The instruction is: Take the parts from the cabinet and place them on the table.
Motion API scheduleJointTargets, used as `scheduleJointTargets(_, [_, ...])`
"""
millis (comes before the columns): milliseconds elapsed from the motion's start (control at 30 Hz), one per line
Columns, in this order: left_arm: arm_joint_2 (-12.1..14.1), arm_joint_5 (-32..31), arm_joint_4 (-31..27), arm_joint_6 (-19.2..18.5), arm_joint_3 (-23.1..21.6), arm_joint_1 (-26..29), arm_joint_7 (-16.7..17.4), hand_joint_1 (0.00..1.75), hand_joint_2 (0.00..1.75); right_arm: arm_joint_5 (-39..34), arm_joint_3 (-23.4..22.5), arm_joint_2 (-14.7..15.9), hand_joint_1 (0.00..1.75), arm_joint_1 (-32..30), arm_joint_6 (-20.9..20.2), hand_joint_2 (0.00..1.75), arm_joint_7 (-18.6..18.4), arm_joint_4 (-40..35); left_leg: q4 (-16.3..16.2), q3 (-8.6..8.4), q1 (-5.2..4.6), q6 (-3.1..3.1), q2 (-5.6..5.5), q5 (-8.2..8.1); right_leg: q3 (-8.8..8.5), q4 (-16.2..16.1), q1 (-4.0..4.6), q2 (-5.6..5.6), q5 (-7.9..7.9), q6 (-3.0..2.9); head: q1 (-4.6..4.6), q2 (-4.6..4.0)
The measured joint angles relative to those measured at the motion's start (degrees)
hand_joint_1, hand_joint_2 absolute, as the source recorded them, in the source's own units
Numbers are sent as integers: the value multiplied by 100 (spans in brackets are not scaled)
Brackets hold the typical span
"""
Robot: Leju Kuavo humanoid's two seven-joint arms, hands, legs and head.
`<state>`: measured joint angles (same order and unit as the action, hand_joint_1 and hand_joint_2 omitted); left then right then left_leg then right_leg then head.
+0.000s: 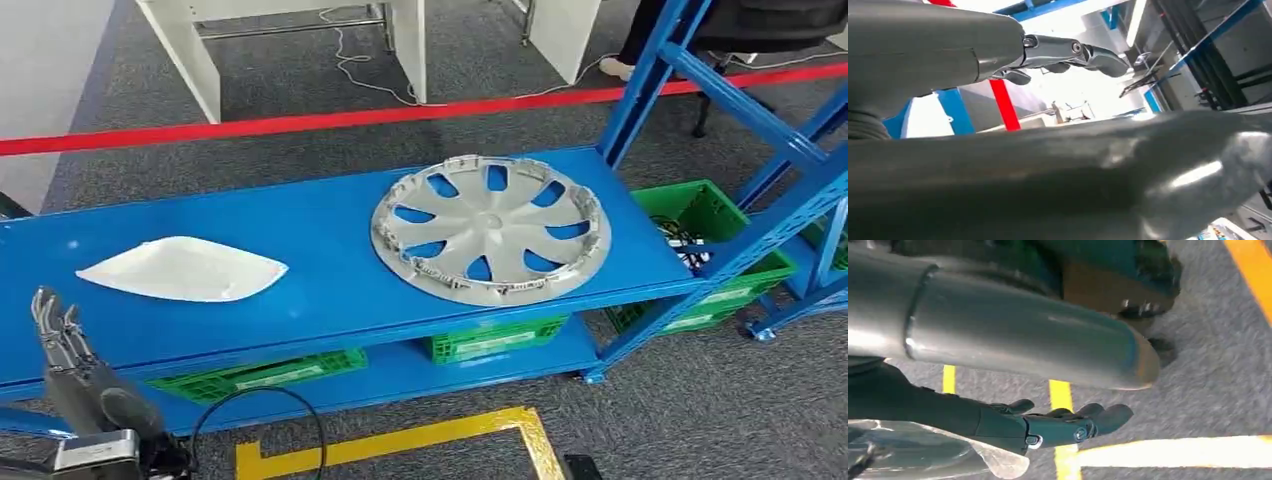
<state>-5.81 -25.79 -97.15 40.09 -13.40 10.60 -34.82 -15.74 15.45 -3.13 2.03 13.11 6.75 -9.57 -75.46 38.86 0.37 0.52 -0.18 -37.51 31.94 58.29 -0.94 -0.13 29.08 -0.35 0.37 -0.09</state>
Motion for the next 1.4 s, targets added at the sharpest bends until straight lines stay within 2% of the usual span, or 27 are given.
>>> scheduleJointTargets(33, [13, 2, 2, 0, -2, 3, 2, 0, 0, 9, 11, 0, 0, -8, -4, 0, 4, 0, -108, 123, 2, -1, 0, 82, -50, 0, 0, -21, 38, 0, -4, 0])
scheduleJointTargets(67, [24, 0, 4, 0, -4, 4, 4, 0, 0, 15, 28, 0, 0, -17, -9, 0, 11, 0, 51, 108, 2, -9, 1, 312, -112, 0, 0, -35, 83, 6, -4, 0])
scheduleJointTargets(133, [31, -13, 4, 0, -6, 2, 9, 0, 0, 15, 44, -2, 0, -15, -9, 0, 22, 0, 878, -165, -3, -57, 49, 953, -252, 0, 0, -97, 178, 24, -4, 0])
scheduleJointTargets(167, [33, -13, 4, 0, -9, -3, 9, 0, 0, 17, 46, -2, 0, -14, -9, 0, 26, 0, 1306, -297, -21, -95, 218, 1201, -300, -1, 8, -126, 236, 58, -9, 0])
scheduleJointTargets(200, [35, -13, 13, 0, -15, -17, 13, 0, 0, 15, 46, -2, 0, -16, -9, 0, 33, 7, 1338, -339, -113, -114, 436, 1113, -319, 9, 59, -160, 291, 119, -4, 0])
scheduleJointTargets(233, [35, -29, 13, 2, -30, -36, 22, 0, 0, 17, 48, 0, 0, -9, -9, 0, 46, 7, 1499, -408, -91, -171, 391, 1024, -311, 21, 63, -203, 305, 149, -39, 0])
scheduleJointTargets(267, [39, -57, 13, 4, -33, -27, 72, 0, 0, 15, 50, -2, 0, -4, -9, 0, 46, 7, 1479, -372, -103, -185, 317, 1029, -318, 10, 71, -288, 311, 157, 9, 0])
scheduleJointTargets(333, [55, -113, 15, -2, -37, -6, 242, 0, 0, 4, 50, 0, 0, 8, -11, 0, 48, 5, 1520, -373, -94, -214, 187, 1032, -384, -28, 66, -412, 344, 195, -9, 0])
scheduleJointTargets(367, [63, -116, 18, -37, -50, -7, 392, 0, 0, -18, 50, 0, 0, 10, -9, 0, 50, 4, 1571, -445, -50, -250, 172, 1045, -364, 3, 50, -352, 429, 229, 11, 0])
scheduleJointTargets(400, [77, -85, 31, -99, -79, -20, 580, 0, 0, -77, 48, 0, 0, 17, 5, 0, 61, 4, 1589, -474, -42, -281, 144, 1039, -258, 254, 50, -152, 562, 251, 37, 0])
scheduleJointTargets(467, [98, 4, 85, -179, -160, -25, 732, 0, 0, -170, 42, 0, 0, 19, 9, 0, 63, 4, 1590, -470, -39, -328, 99, 1014, 249, 1155, 31, -34, 915, 270, 59, 0])
scheduleJointTargets(500, [118, -8, 118, -222, -181, -25, 799, 0, 175, -205, 37, 0, 0, 6, -4, 0, 59, 7, 1589, -475, -44, -344, 85, 1003, 492, 1544, 31, -16, 1024, 278, 53, 0])
scheduleJointTargets(533, [133, -18, 147, -243, -195, -29, 838, 0, 175, -212, 37, 0, 0, -10, -11, 0, 55, 7, 1589, -483, -46, -348, 60, 997, 653, 1737, 31, -11, 1009, 286, 52, 0])
scheduleJointTargets(567, [185, -109, 203, -286, -236, -32, 961, 0, 175, -210, 37, 0, 0, -21, -37, 0, 48, 7, 1587, -501, -46, -345, 36, 984, 685, 1653, 31, -11, 831, 286, 57, 0])
scheduleJointTargets(600, [236, -221, 225, -328, -265, -44, 1061, 0, 175, -205, 37, 0, 0, -34, -57, 0, 44, 7, 1585, -531, -45, -333, 14, 968, 578, 1302, 28, -11, 518, 280, 61, 0])
scheduleJointTargets(667, [343, -591, 295, -475, -291, -122, 1307, 0, 175, -190, 37, 2, 0, -25, -90, 0, 46, 7, 1581, -594, -40, -282, -4, 924, 194, 307, 25, -10, -77, 246, 63, 0])
scheduleJointTargets(733, [488, -851, 372, -685, -289, -229, 1511, 0, 175, -190, 37, 4, 0, -10, -131, 0, 50, 7, 1545, -558, -75, -234, -18, 909, 35, 60, 41, 17, 34, 211, 59, 0])
scheduleJointTargets(833, [729, -1321, 576, -1162, -291, -407, 1772, 0, 175, -114, 37, 13, 0, -20, -223, 0, 44, 7, 1588, -564, -69, -154, -16, 952, 58, 73, 47, 20, 16, 130, 55, 0])
scheduleJointTargets(900, [907, -1566, 725, -1379, -289, -542, 1827, 0, 175, -75, 37, 20, 0, -18, -253, 0, 46, 7, 1422, -509, -57, -70, -7, 798, 16, 26, 11, 6, -8, 68, 35, 0])
scheduleJointTargets(1000, [1101, -1786, 1021, -1598, -297, -761, 1838, 0, 175, -18, 42, 26, 0, 1, -312, 0, 46, 7, 181, 60, -19, 6, -6, 236, 1, 27, 18, -2, 9, 10, 22, 0])
scheduleJointTargets(1033, [1148, -1900, 1111, -1622, -299, -812, 1847, 0, 175, 0, 44, 35, 0, -4, -321, 0, 46, 7, -90, 198, -14, 15, -6, 194, -6, 28, 18, -2, 13, 5, 13, 0])
scheduleJointTargets(1100, [1258, -2343, 1263, -1624, -317, -954, 1977, 0, 175, 9, 46, 37, 0, -10, -356, 0, 44, 7, 174, 111, -7, 5, -6, 512, -34, 28, 18, 1, 25, 4, 17, 0])
scheduleJointTargets(1167, [1403, -2777, 1395, -1718, -343, -1141, 2127, 0, 175, 15, 48, 39, 0, 0, -396, 0, 44, 7, 1128, -306, -6, -34, -6, 1083, -87, 29, 18, 5, 50, 16, 17, 0])
scheduleJointTargets(1200, [1502, -2926, 1483, -1807, -380, -1257, 2185, 0, 175, 20, 52, 39, 0, 0, -426, 0, 44, 7, 1419, -457, -15, -62, -6, 1087, -85, 26, 20, 6, 63, 34, 24, 0])
scheduleJointTargets(1233, [1578, -3039, 1579, -1893, -429, -1385, 2241, 0, 175, 39, 57, 42, 0, 19, -448, 0, 46, 7, 1539, -476, -42, -68, -10, 1090, -55, 54, 52, 6, 68, 63, 15, 0])
scheduleJointTargets(1333, [1875, -3265, 1869, -2059, -481, -1664, 2323, 0, 175, 100, 96, 44, 0, 17, -516, 0, 44, 7, 1600, -457, -55, -125, -12, 1041, -18, 2, 38, -3, 24, 147, 16, 0])
scheduleJointTargets(1400, [1989, -3303, 2020, -2142, -527, -1852, 2323, 0, 175, 109, 101, 85, 0, 23, -529, 0, 46, 7, 1706, -527, 3, -190, -2, 1087, 55, 102, 44, 4, 145, 202, 26, 0])
